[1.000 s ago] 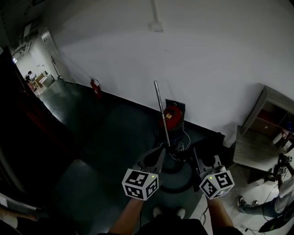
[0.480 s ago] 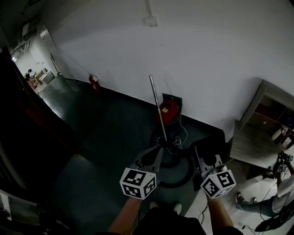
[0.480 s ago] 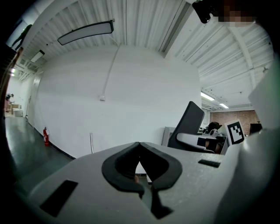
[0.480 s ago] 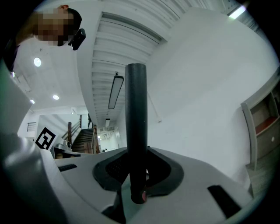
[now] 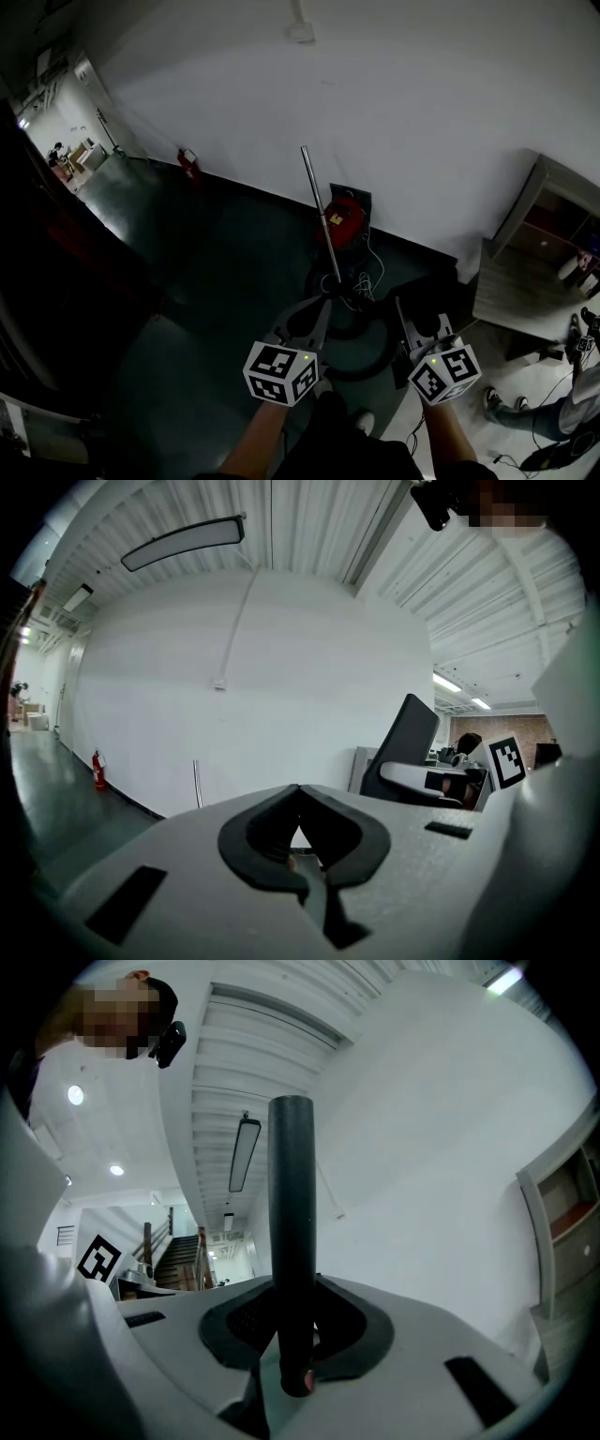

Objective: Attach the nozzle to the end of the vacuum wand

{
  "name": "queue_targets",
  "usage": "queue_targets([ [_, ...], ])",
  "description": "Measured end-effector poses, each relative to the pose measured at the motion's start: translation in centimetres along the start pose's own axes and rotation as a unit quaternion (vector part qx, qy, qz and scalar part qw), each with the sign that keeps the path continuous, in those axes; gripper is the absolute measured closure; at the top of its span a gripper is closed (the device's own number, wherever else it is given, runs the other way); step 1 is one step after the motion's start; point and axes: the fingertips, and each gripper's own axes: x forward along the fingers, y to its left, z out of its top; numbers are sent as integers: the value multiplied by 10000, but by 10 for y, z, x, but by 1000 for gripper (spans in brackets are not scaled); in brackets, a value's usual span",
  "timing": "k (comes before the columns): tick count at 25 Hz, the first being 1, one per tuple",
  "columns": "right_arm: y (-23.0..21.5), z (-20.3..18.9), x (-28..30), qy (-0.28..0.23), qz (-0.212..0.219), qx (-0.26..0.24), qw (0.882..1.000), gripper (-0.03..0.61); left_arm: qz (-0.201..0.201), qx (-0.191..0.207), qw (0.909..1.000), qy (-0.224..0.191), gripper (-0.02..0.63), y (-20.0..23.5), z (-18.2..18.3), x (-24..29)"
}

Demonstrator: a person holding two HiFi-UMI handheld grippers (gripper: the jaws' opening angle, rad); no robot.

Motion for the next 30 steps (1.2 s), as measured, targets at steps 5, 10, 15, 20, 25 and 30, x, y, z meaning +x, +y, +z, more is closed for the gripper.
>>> queue_targets([
  [5,-5,-6,38,42,-31,-11,10000,488,-64,-29,10000,25,612,31,3,23],
  [10,-4,-10,90,59,-37,-50,10000,488,-87,-42,9999,30,612,75,10,42],
  [15,5,-16,142,89,-56,-52,9999,488,-105,-53,9999,35,612,122,20,53],
  [20,17,-20,175,93,-132,-108,9998,488,-159,-134,9998,27,612,159,25,52],
  [25,29,-23,194,193,-154,-175,9995,488,-183,-244,9995,8,612,182,29,53],
  [30,29,-24,205,247,-221,-222,9992,488,-230,-345,9991,-17,612,192,28,55],
])
